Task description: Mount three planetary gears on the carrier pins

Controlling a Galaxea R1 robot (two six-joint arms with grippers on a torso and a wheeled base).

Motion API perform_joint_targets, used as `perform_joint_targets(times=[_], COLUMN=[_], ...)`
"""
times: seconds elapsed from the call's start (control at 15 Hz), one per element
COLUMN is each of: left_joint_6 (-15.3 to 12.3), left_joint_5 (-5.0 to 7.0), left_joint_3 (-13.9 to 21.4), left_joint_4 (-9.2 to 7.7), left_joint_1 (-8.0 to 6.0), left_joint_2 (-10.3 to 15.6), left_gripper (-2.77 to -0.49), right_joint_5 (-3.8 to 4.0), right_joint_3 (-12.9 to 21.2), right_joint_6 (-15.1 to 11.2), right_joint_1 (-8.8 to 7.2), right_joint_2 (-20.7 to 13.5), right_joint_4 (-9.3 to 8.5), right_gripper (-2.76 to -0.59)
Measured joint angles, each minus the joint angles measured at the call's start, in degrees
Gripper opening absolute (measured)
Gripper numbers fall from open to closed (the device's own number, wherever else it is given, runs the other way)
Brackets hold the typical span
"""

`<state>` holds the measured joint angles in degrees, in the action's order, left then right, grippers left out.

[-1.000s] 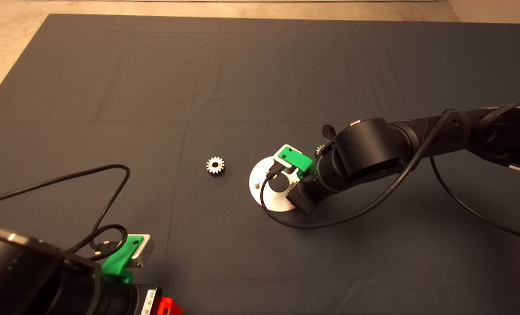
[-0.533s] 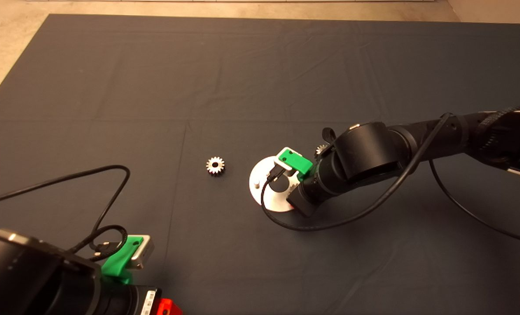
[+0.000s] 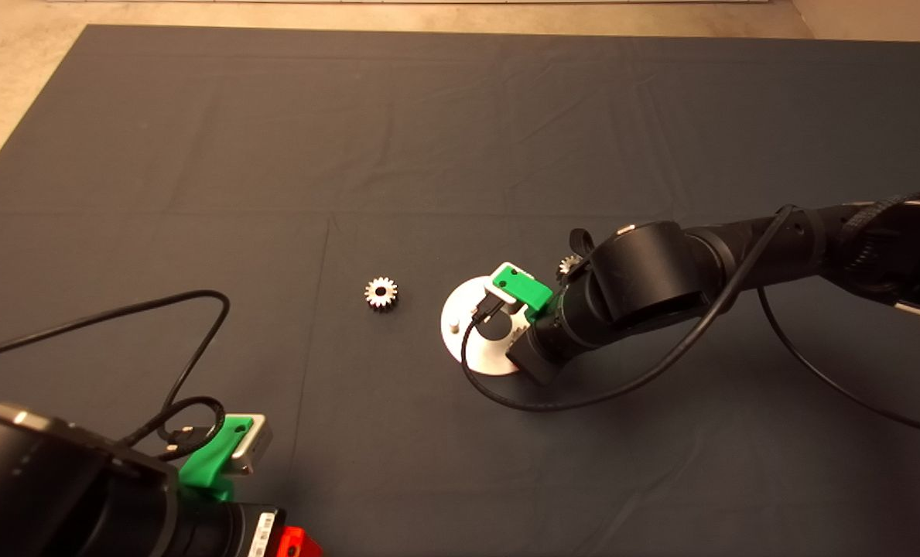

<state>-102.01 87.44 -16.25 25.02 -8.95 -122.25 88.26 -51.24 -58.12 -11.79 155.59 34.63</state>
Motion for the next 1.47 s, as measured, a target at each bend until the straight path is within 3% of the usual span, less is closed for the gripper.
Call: perform_joint_targets(times=[0.4,0.8,1.47], left_joint_6=[0.00,0.00,0.00], left_joint_5=[0.00,0.02,0.02], left_joint_3=[0.00,0.00,0.00], left_joint_4=[-0.02,-0.02,-0.02], left_joint_1=[0.00,0.00,0.00], left_joint_2=[0.00,0.00,0.00], left_gripper=[-0.49,-0.49,-0.49], right_joint_5=[0.07,0.02,-0.39], right_joint_3=[0.00,0.00,0.00], right_joint_6=[0.00,0.00,-0.02], right_joint_1=[1.45,1.49,1.45], right_joint_2=[-0.02,-0.05,-0.05], right_joint_4=[2.05,2.63,3.95], right_gripper=[-2.33,-2.31,-2.07])
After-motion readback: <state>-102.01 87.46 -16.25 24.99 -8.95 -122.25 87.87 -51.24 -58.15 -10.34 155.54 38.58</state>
